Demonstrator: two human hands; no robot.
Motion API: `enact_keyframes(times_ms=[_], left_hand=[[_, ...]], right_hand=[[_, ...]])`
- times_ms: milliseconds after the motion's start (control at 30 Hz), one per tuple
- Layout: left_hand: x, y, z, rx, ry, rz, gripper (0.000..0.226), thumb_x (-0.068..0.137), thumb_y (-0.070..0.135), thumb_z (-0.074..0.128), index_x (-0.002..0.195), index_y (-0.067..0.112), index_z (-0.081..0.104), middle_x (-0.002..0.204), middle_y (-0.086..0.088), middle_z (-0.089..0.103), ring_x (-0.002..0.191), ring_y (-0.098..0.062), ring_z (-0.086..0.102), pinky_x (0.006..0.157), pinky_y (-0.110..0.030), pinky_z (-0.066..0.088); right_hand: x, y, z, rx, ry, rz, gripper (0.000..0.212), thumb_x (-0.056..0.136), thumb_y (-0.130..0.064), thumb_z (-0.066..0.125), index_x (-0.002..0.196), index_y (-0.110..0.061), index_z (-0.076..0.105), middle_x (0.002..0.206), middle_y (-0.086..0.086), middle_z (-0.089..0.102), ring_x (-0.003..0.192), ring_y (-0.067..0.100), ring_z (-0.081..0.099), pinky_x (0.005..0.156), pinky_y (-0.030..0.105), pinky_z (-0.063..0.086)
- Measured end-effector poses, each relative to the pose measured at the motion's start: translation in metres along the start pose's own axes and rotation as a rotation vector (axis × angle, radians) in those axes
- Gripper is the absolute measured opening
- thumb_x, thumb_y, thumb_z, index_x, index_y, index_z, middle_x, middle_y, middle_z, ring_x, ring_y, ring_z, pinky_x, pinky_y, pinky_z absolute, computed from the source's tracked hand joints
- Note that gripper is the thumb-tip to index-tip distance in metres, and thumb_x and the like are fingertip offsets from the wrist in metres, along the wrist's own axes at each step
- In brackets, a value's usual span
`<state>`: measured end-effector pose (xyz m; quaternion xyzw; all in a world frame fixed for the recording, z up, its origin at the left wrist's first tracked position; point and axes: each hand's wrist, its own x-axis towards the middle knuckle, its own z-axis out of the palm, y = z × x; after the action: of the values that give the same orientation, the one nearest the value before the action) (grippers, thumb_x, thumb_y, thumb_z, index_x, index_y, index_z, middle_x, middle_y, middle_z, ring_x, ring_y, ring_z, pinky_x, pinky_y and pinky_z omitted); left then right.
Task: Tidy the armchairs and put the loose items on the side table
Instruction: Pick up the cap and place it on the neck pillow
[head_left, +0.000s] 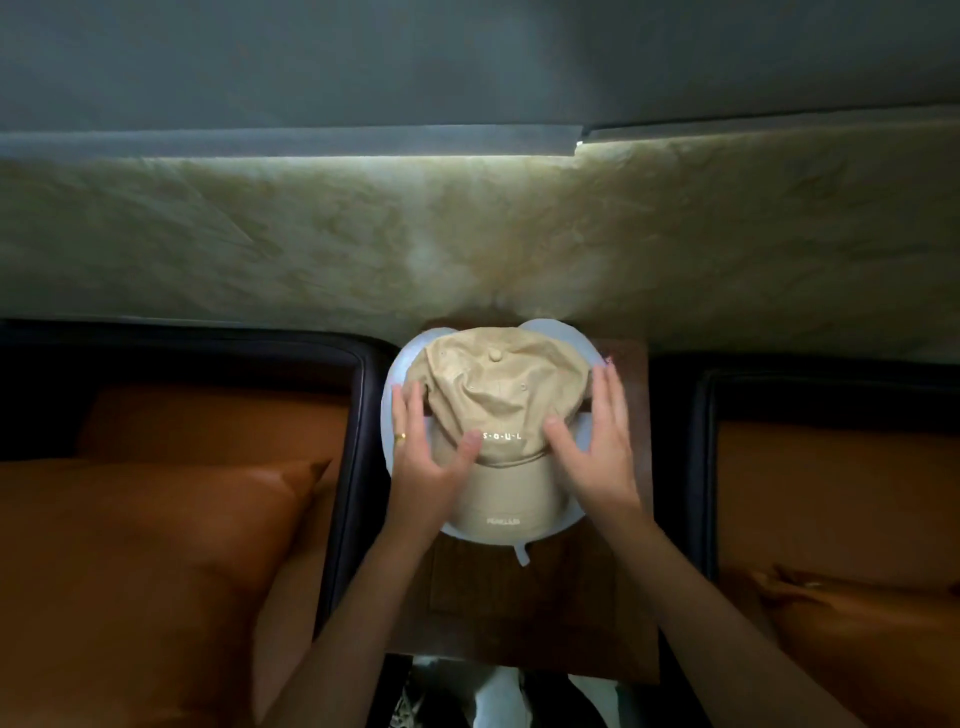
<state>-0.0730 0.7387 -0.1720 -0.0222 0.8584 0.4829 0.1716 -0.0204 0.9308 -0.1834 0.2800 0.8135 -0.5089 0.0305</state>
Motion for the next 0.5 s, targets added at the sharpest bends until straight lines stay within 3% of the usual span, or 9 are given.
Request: enact_keyframes(times_ms=[67, 133, 267, 500], left_hand=[[-0.011, -0.011, 0.008, 0.092, -0.038, -0.010, 0.099, 0.077, 0.074, 0.053, 0.156, 0.044, 0.000, 0.161, 0.023, -0.019, 0.149, -0.004, -0.001, 0.122, -0.037, 0.016], [-0.008, -0.017, 0.015, 0.185, -0.052, 0.029, 0.091, 0.086, 0.073, 0.042, 0.157, 0.039, -0.004, 0.162, 0.016, -0.023, 0.148, -0.005, -0.008, 0.124, -0.050, 0.005], [0.006, -0.022, 0.021, 0.334, -0.091, 0.136, 0.073, 0.099, 0.060, 0.025, 0.158, 0.030, -0.006, 0.163, 0.011, -0.024, 0.151, -0.005, -0.016, 0.120, -0.049, -0.014], [0.012, -0.021, 0.012, 0.369, -0.176, 0.103, 0.069, 0.101, 0.062, 0.024, 0.157, 0.035, -0.006, 0.164, 0.010, -0.021, 0.152, -0.009, -0.014, 0.118, -0.050, -0.014]], right_hand=[[-0.009, 0.006, 0.013, -0.072, -0.033, 0.004, 0.091, 0.093, -0.052, 0.056, 0.160, -0.032, -0.002, 0.167, -0.011, -0.013, 0.154, 0.013, -0.008, 0.124, 0.041, 0.003], [-0.007, 0.007, 0.022, -0.126, -0.011, -0.006, 0.090, 0.095, -0.051, 0.053, 0.160, -0.029, -0.006, 0.167, -0.006, -0.017, 0.154, 0.017, -0.012, 0.124, 0.043, -0.004], [0.005, 0.007, 0.028, -0.213, -0.011, -0.023, 0.085, 0.099, -0.051, 0.045, 0.159, -0.031, -0.011, 0.165, -0.005, -0.024, 0.153, 0.015, -0.019, 0.124, 0.040, -0.013], [0.012, 0.010, 0.019, -0.295, -0.088, -0.031, 0.088, 0.097, -0.059, 0.043, 0.158, -0.030, -0.012, 0.165, -0.002, -0.024, 0.151, 0.012, -0.024, 0.122, 0.039, -0.014]])
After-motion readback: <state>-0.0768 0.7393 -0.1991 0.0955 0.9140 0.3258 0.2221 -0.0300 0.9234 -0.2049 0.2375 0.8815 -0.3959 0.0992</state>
